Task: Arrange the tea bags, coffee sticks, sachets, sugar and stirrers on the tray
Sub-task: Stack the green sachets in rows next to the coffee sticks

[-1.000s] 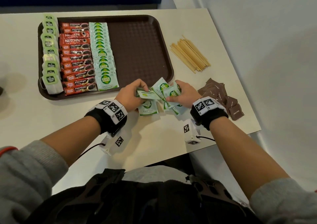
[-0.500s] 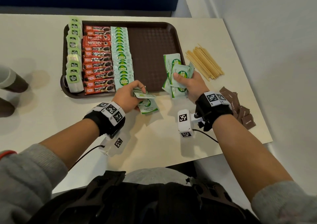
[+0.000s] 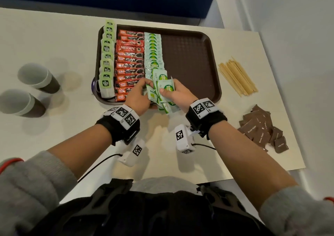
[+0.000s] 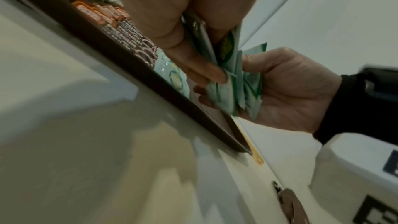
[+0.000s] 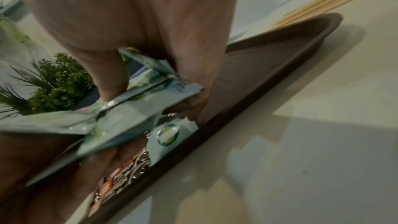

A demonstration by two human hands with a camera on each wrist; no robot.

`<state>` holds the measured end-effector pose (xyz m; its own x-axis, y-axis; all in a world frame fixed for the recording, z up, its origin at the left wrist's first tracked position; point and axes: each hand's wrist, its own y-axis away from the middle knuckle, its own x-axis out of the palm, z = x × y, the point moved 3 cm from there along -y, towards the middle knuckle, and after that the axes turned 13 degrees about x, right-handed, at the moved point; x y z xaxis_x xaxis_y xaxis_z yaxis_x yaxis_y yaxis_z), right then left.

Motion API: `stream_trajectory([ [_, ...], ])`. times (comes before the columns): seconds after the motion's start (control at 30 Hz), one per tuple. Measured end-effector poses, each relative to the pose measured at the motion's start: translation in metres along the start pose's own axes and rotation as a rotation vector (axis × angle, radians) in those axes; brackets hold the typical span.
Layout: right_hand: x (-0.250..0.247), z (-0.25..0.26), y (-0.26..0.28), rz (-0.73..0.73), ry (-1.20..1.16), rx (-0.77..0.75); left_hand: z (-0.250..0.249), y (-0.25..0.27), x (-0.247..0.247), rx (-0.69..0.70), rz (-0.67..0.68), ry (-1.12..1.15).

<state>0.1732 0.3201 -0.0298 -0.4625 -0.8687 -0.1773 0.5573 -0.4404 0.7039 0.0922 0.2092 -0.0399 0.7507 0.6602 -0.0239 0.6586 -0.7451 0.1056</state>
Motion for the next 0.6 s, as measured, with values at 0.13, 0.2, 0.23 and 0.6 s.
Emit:
stream_trajectory([
  [0.13,0.023,0.016,-0.006,0.043,-0.037,0.014,-0.004,-0.001,-0.018,-0.098,-0.099,0.108],
  [0.2,0.031,0.021,-0.008,0.049,-0.009,0.013,-0.006,-0.001,-0.029,-0.159,-0.169,0.086],
  [0.23,0.035,0.024,-0.011,0.034,0.024,0.008,-0.006,-0.002,-0.034,-0.191,-0.205,0.103],
  [0.6,0.063,0.043,-0.009,-0.077,0.246,-0.089,-0.013,-0.007,-0.057,-0.180,-0.162,0.206],
])
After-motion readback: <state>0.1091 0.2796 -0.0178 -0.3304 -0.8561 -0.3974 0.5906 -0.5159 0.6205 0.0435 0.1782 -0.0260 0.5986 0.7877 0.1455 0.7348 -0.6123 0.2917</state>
